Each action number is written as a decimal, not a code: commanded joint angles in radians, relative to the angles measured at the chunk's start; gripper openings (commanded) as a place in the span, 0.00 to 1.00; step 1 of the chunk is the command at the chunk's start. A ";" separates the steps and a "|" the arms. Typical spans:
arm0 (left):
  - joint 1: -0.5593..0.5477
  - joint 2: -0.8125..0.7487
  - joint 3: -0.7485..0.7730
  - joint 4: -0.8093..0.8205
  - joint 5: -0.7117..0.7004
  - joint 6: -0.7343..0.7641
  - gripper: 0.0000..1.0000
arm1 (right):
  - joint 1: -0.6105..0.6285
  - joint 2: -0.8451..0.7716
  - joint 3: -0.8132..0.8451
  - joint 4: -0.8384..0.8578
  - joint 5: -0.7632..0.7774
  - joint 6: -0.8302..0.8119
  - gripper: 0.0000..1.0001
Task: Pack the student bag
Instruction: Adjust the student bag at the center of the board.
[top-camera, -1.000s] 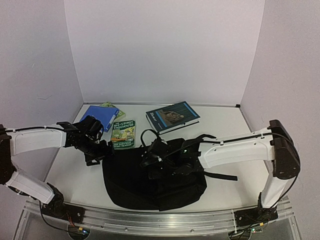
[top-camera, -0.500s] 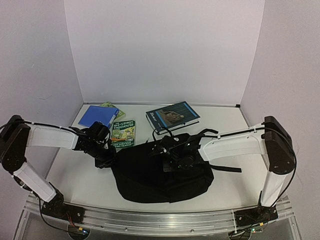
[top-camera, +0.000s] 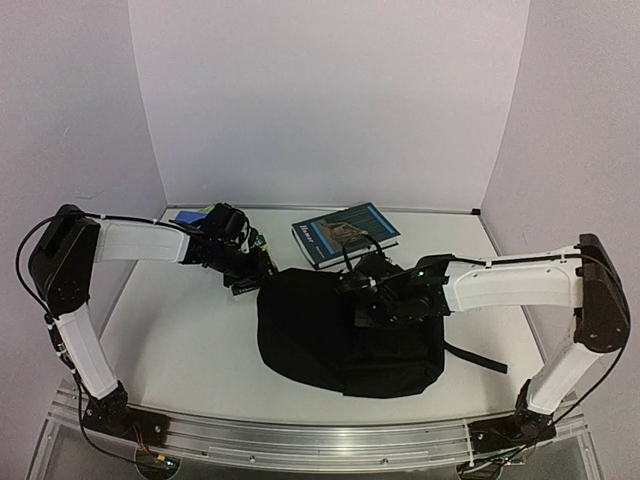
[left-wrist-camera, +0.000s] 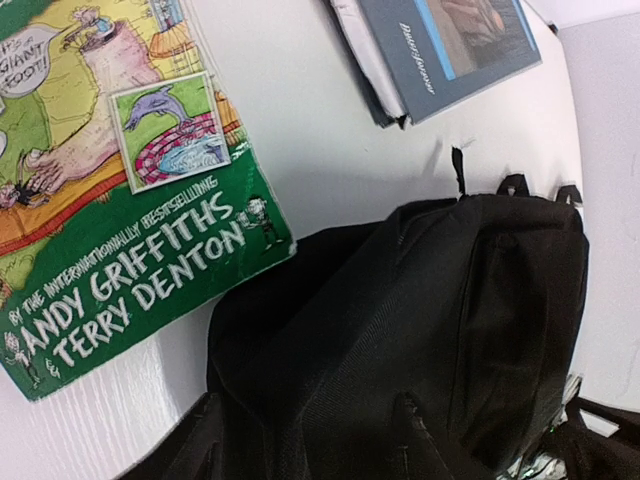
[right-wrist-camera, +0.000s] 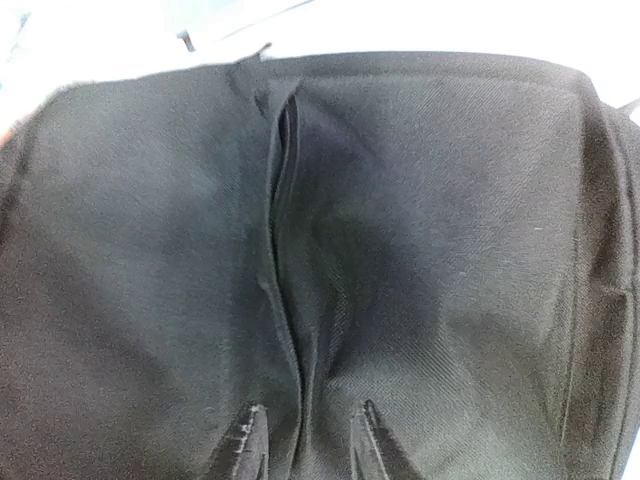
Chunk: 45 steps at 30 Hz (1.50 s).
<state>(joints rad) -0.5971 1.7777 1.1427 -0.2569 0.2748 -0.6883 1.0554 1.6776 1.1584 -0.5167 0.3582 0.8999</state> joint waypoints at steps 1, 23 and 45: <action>-0.006 -0.066 -0.036 0.005 -0.022 0.027 0.66 | 0.001 -0.074 0.028 -0.009 0.041 -0.011 0.43; -0.363 -0.199 -0.196 0.010 0.048 -0.108 0.23 | -0.184 0.113 0.097 0.109 -0.025 -0.181 0.51; -0.056 -0.309 -0.119 -0.008 0.062 0.049 0.85 | -0.185 0.175 0.032 0.360 -0.141 -0.355 0.00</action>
<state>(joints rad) -0.6716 1.4860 0.9829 -0.2921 0.3148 -0.6708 0.8647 1.9255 1.2274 -0.3128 0.2674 0.6203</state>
